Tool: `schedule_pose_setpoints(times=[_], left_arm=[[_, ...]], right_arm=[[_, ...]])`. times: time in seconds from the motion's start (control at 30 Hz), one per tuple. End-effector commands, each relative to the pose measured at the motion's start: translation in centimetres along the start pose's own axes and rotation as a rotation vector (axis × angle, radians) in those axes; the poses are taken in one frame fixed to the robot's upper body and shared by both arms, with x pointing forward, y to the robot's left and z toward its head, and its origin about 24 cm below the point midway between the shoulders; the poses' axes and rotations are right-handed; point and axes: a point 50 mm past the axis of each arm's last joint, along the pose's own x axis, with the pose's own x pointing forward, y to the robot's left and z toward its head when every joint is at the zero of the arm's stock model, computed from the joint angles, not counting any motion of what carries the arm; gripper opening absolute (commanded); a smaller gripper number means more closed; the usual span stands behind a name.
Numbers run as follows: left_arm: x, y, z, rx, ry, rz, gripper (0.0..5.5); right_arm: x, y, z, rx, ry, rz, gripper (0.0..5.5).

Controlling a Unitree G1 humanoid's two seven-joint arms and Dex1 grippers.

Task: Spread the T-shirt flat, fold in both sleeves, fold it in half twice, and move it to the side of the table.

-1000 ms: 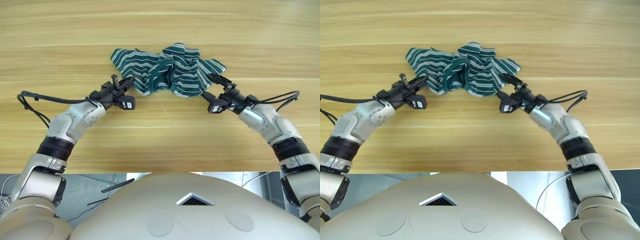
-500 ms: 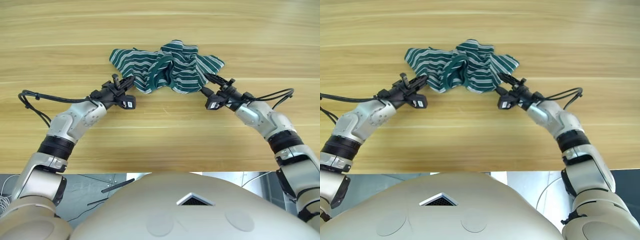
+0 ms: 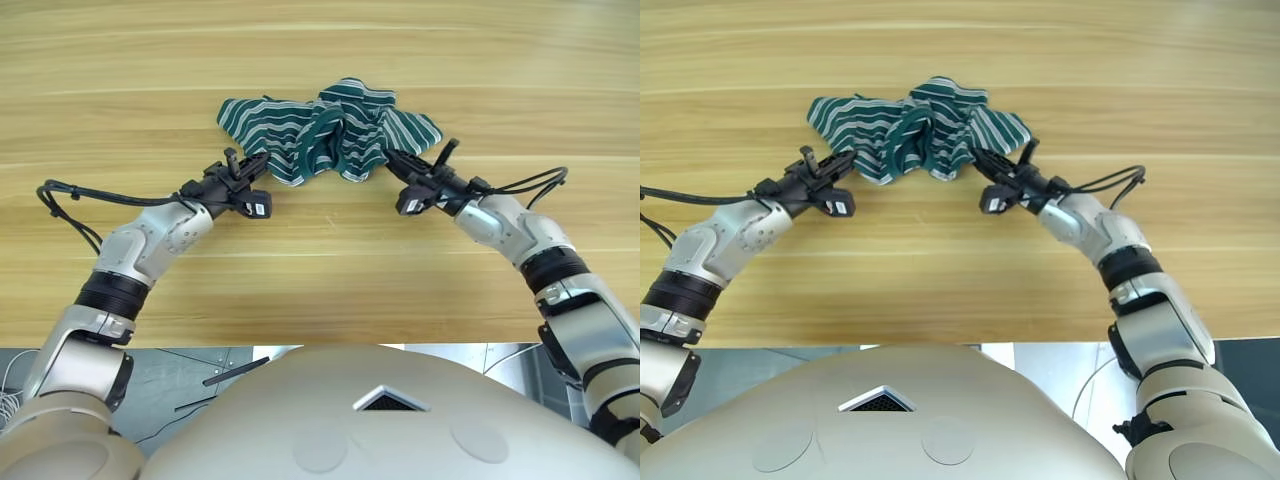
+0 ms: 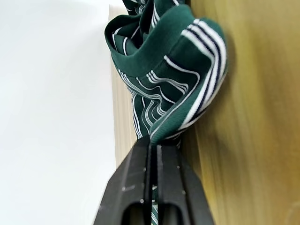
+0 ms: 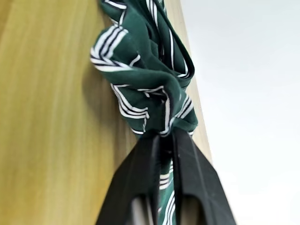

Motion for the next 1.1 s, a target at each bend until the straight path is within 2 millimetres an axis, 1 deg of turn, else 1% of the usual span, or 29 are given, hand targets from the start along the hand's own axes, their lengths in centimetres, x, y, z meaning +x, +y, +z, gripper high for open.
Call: schedule_pose_setpoints(times=[0.03, 0.13, 0.2, 0.27, 0.33, 0.37, 0.43, 0.47, 0.53, 0.57, 0.63, 0.67, 0.7, 0.8, 0.87, 0.9, 0.93, 1.03, 1.1], left_arm=[[-0.5, -3.2, 0.7, -0.046, 0.006, -0.115, 0.00], [-0.8, -2.6, 0.3, -0.070, 0.021, -0.054, 0.00], [-1.0, -1.6, 0.4, -0.130, 0.006, 0.060, 0.00], [-1.3, -0.9, 0.8, -0.210, -0.049, 0.145, 0.00], [-1.8, -0.5, 1.6, -0.298, -0.133, 0.200, 0.00], [-2.3, -0.1, 2.1, -0.342, -0.184, 0.234, 0.00], [-3.6, 1.0, 2.9, -0.443, -0.298, 0.313, 0.00], [-4.8, 1.4, 3.4, -0.504, -0.368, 0.334, 0.00], [-6.6, 1.7, 4.0, -0.596, -0.468, 0.348, 0.00], [-7.8, 2.1, 4.1, -0.640, -0.508, 0.382, 0.00], [-9.7, 3.0, 4.0, -0.697, -0.554, 0.448, 0.00], [-10.3, 3.4, 3.7, -0.712, -0.565, 0.473, 0.00], [-10.4, 3.9, 3.2, -0.722, -0.567, 0.491, 0.00], [-8.6, 4.3, 1.4, -0.752, -0.534, 0.486, 0.00], [-7.1, 5.1, 0.3, -0.814, -0.543, 0.521, 0.00], [-6.3, 5.3, -0.1, -0.834, -0.546, 0.517, 0.00], [-5.5, 5.4, -0.3, -0.844, -0.548, 0.499, 0.00], [-4.3, 5.4, -0.4, -0.859, -0.566, 0.470, 0.00], [-3.0, 6.2, -0.7, -0.841, -0.551, 0.485, 0.00]], right_arm=[[-1.8, 3.8, -0.7, 0.029, 0.087, 0.167, 0.00], [-2.2, 3.4, -0.8, 0.058, 0.095, 0.114, 0.00], [-2.9, 2.9, -0.8, 0.098, 0.092, 0.062, 0.00], [-3.9, 2.2, -0.6, 0.149, 0.081, 0.003, 0.00], [-5.0, 1.1, -0.3, 0.211, 0.043, -0.054, 0.00], [-5.8, 0.4, 0.1, 0.255, 0.007, -0.087, 0.00], [-7.9, -1.0, 1.3, 0.352, -0.084, -0.147, 0.00], [-9.9, -1.7, 2.3, 0.392, -0.143, -0.159, 0.00], [-12.9, -3.1, 4.1, 0.451, -0.227, -0.185, 0.00], [-14.2, -4.3, 5.2, 0.476, -0.282, -0.233, 0.00], [-15.6, -6.4, 6.6, 0.515, -0.371, -0.328, 0.00], [-15.8, -7.1, 6.9, 0.530, -0.397, -0.361, 0.00], [-15.8, -7.9, 6.6, 0.548, -0.408, -0.403, 0.00], [-13.6, -8.4, 4.6, 0.560, -0.355, -0.417, 0.00], [-11.4, -8.6, 1.9, 0.568, -0.250, -0.444, 0.00], [-10.4, -8.5, 0.9, 0.573, -0.207, -0.446, 0.00], [-9.4, -8.3, 0.3, 0.578, -0.187, -0.433, 0.00], [-7.6, -8.0, 0.3, 0.579, -0.210, -0.402, 0.00], [-6.1, -8.9, -0.1, 0.549, -0.205, -0.442, 0.00]])
